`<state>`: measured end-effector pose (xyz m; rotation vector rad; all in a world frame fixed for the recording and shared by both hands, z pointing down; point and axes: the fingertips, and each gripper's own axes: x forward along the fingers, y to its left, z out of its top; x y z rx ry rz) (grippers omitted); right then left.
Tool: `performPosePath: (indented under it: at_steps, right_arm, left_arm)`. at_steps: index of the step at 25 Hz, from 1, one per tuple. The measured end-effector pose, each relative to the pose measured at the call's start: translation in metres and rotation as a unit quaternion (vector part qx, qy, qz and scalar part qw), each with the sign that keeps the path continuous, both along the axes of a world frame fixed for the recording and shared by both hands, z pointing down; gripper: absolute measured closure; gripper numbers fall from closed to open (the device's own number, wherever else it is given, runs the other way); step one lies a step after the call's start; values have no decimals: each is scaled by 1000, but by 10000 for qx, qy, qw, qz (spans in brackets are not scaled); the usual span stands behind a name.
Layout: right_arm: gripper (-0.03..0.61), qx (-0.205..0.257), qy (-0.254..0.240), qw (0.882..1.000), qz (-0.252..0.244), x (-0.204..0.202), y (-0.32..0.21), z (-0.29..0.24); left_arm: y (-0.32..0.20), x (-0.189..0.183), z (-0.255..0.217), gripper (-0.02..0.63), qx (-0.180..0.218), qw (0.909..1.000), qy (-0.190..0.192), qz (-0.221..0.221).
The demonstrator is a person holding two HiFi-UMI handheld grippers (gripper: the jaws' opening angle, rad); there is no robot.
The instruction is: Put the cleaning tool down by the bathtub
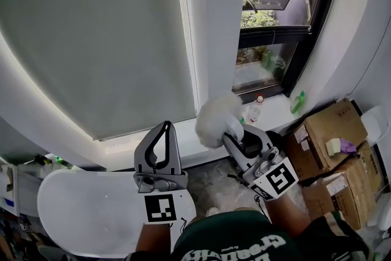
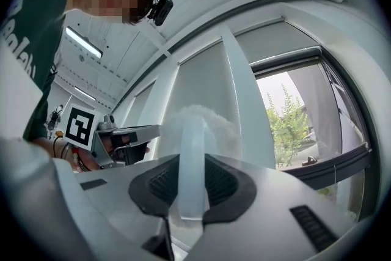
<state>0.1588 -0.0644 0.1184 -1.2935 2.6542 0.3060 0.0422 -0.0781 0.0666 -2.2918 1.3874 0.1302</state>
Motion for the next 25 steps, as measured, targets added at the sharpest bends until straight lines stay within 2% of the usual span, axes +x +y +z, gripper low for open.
performPosePath:
  at_steps: [11,25]
  right_arm:
    - [486,-156,230,9996,-106,-9,-7,13]
    - [486,-150,176,9952,-949,-9,-52,13]
  left_arm:
    - [-6,-12,12,606,-178,9997,103,-147]
    - [-37,4,17,606,-350,9962,-21,-798]
